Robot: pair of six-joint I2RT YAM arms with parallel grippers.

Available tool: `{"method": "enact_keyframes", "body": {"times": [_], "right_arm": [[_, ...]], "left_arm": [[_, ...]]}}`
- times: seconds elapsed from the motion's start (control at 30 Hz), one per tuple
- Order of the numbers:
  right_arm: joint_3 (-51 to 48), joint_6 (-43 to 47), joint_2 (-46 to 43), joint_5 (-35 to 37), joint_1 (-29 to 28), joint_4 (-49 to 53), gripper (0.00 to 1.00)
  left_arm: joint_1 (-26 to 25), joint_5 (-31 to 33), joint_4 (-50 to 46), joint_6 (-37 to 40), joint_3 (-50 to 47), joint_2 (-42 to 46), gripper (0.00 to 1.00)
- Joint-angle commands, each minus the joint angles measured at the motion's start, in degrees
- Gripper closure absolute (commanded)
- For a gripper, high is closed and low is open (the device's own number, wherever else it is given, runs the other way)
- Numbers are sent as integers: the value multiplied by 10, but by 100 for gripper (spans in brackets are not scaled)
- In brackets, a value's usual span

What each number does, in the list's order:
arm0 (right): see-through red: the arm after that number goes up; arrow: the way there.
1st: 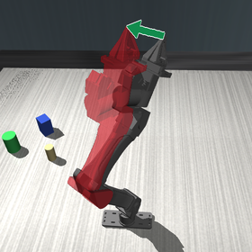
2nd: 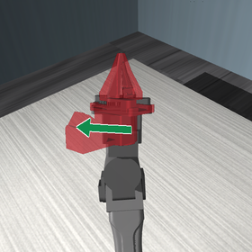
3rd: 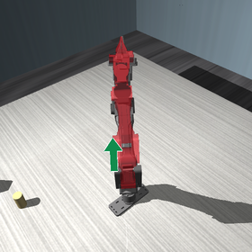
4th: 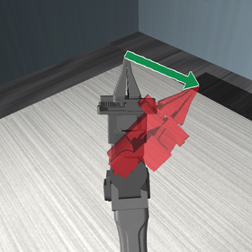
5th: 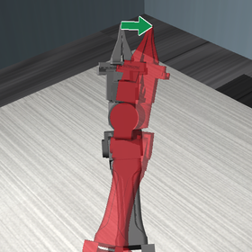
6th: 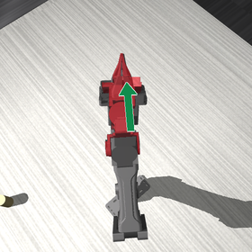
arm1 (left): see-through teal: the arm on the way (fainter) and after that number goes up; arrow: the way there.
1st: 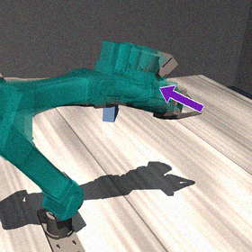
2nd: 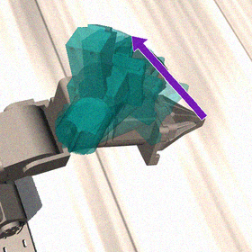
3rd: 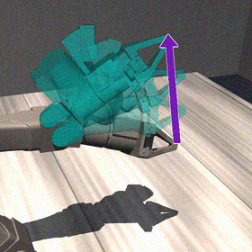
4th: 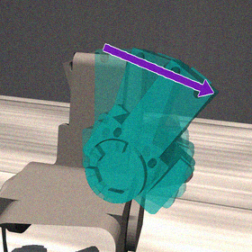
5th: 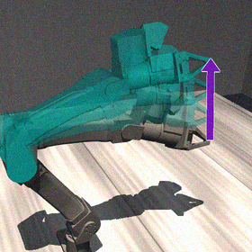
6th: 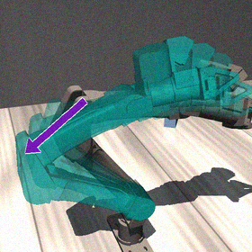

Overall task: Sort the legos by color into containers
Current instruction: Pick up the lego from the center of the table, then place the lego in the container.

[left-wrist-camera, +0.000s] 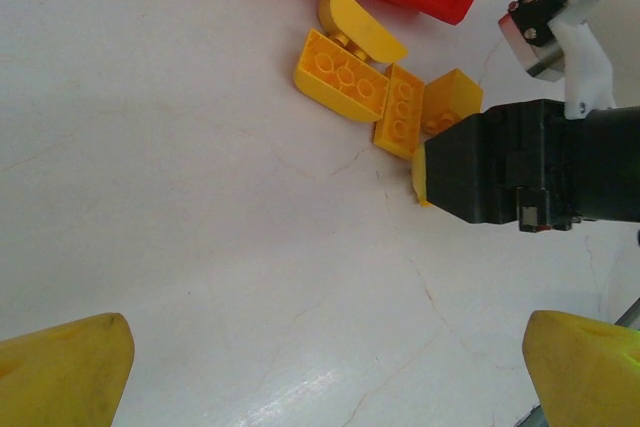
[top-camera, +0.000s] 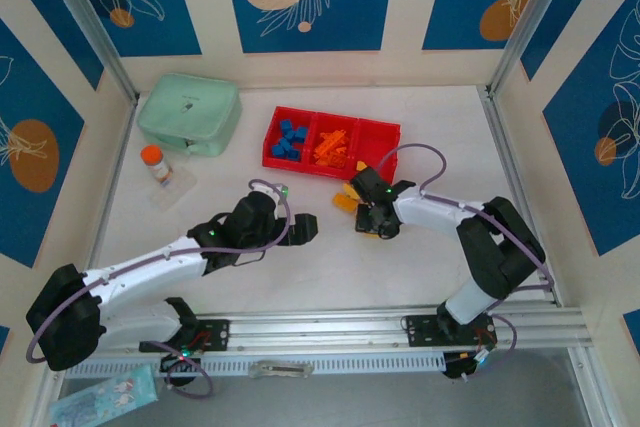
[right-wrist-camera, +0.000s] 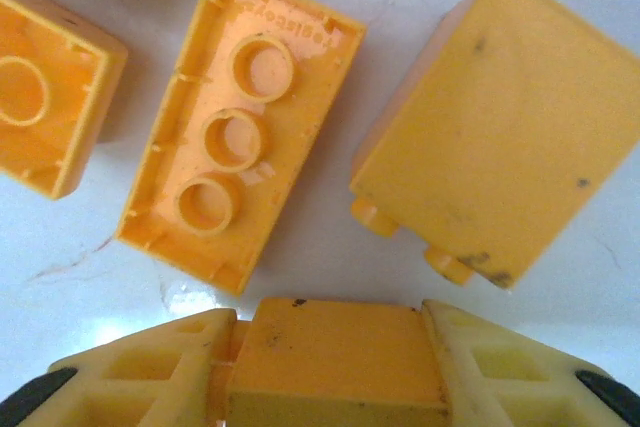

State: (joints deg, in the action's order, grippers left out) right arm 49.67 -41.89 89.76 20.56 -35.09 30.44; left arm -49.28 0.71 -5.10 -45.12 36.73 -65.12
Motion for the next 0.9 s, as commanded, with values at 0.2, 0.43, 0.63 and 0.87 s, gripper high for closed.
{"method": "enact_keyframes", "body": {"times": [0.2,0.43,0.63,0.87], "right_arm": [[85,77,-69,-23,47,85,65],[197,114,-8,-22,99,97,65],[305,132,97,-11,127,90,65],[424,132,214,-19,160,99,64]], "left_arm": [[-3,26,-18,26,54,-9,1],[7,27,-29,45,98,-31,1],[25,18,-25,46,120,-49,1],[45,10,-21,47,131,-61,1]]}}
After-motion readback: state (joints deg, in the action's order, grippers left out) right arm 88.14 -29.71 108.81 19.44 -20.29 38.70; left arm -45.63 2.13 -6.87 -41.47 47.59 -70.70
